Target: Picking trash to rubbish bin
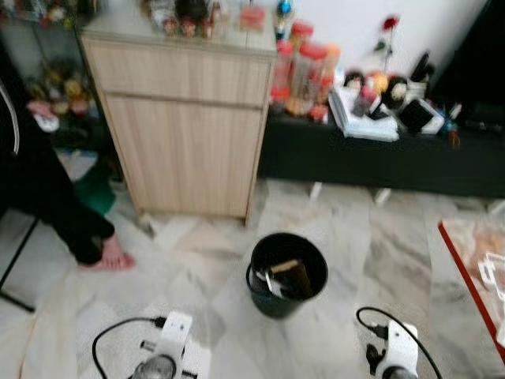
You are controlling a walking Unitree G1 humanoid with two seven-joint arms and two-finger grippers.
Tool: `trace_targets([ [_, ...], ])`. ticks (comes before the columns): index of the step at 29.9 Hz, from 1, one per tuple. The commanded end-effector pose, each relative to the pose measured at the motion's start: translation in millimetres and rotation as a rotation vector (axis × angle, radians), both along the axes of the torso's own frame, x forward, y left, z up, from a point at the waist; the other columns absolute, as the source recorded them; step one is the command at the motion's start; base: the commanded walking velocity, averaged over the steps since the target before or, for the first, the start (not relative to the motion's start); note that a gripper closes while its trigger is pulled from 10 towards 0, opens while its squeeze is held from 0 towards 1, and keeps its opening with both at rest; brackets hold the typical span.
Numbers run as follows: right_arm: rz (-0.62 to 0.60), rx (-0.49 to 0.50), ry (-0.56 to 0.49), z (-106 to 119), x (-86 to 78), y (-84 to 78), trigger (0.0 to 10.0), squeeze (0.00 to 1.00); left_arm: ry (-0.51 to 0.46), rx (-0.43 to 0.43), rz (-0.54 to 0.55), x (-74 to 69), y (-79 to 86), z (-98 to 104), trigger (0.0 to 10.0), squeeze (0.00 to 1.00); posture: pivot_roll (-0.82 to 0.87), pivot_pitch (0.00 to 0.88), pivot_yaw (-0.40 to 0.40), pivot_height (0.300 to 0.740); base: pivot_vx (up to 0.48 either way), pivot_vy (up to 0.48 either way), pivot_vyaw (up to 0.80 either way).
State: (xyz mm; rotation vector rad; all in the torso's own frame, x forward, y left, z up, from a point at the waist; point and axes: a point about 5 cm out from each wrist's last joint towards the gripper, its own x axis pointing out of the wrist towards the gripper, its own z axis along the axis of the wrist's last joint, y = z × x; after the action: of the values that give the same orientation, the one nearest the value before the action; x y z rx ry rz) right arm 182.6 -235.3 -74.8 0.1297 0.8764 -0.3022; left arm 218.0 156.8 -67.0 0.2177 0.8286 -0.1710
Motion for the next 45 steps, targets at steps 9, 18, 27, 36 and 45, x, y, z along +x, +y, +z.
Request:
trace_targets([
  [9,-0.012,-0.019,0.011,0.0,-5.2,-9.2,10.0,0.00,0.012,-0.007,-0.023,-2.8,-7.6,-2.0,10.0,0.00,0.15,0.092,-0.132,0.740,0.320,0.000,-0.36],
  [18,-0.008,-0.019,0.006,0.2,-4.1,-7.7,10.0,0.00,0.017,-0.004,-0.023,-4.1,-6.9,-2.8,10.0,0.00,0.15,0.093,-0.132,0.740,0.319,0.000,0.00],
  [27,-0.007,-0.008,0.000,1.5,0.3,-5.3,10.0,0.00,0.016,-0.003,-0.024,-4.1,-6.8,-2.8,10.0,0.00,0.15,0.092,-0.131,0.740,0.318,0.000,-0.16],
  [36,-0.006,-0.023,-0.013,8.3,11.2,-11.1,10.0,0.00,0.016,-0.004,-0.026,-4.2,-6.7,-2.8,10.0,0.00,0.15,0.093,-0.131,0.740,0.319,0.000,-0.33],
  [45,-0.003,-0.023,-0.012,7.1,9.7,-9.5,10.0,0.00,0.015,-0.005,-0.027,-3.8,-7.1,-2.6,10.0,0.00,0.15,0.092,-0.131,0.740,0.317,0.000,0.00],
])
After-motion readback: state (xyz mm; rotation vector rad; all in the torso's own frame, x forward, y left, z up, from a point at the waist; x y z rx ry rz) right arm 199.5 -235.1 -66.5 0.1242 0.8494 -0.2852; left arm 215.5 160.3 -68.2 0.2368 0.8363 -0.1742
